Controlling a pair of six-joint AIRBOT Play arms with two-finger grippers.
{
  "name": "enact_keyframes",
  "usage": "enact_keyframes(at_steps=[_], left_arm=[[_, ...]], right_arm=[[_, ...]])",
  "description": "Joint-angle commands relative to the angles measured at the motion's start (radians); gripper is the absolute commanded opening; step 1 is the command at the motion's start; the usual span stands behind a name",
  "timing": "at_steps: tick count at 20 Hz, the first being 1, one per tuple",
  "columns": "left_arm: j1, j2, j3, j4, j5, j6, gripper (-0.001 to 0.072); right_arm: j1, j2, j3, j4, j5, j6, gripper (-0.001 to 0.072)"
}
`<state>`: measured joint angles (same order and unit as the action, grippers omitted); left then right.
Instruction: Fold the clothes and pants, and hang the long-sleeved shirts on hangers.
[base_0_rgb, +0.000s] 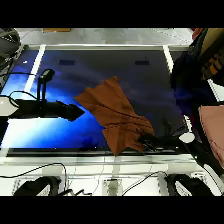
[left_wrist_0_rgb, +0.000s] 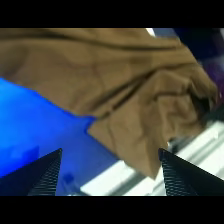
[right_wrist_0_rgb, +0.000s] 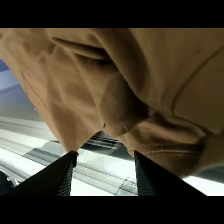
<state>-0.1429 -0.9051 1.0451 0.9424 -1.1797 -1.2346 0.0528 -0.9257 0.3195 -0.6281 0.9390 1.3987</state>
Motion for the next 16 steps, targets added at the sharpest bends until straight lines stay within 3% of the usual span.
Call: enact_keyframes(at_steps=[1,6,8,11,12,13,15,16], left_arm=[[0.001,-0.001,0.0,0.0,0.062,0.0,0.0697],[0.001,-0.001,0.0,0.001,0.12,0.001,0.0697],[0.001,-0.001,0.0,0.001,0.164,0.001,0.0697],[0.001,-0.001,-0.003,0.0,0.238,0.001,0.0697],[0.001,-0.001,-0.006,0.0,0.258,0.0,0.0697],[0.001,-0.005,-0.006,0.0,0.272,0.0,0.0697],[0.001,-0.024,-0.006,0.0,0.282,0.0,0.0697],[0.001,-0.039,-0.006,0.0,0.282,0.0,0.0697]], right_arm=[[0.069,-0.092,-0.003,0.088,-0.097,0.002,0.0428],[0.086,-0.109,0.003,0.124,-0.244,-0.002,0.0426],[0.086,-0.109,0.015,0.126,-0.254,-0.007,0.037],[0.086,-0.109,0.038,0.131,-0.246,-0.025,0.0368],[0.086,-0.109,0.045,0.136,-0.243,-0.026,0.0328],[0.086,-0.109,0.053,0.136,-0.243,-0.026,0.0245],[0.086,-0.109,0.069,0.136,-0.243,-0.029,0.0198],[0.086,-0.109,0.076,0.137,-0.243,-0.028,0.014]])
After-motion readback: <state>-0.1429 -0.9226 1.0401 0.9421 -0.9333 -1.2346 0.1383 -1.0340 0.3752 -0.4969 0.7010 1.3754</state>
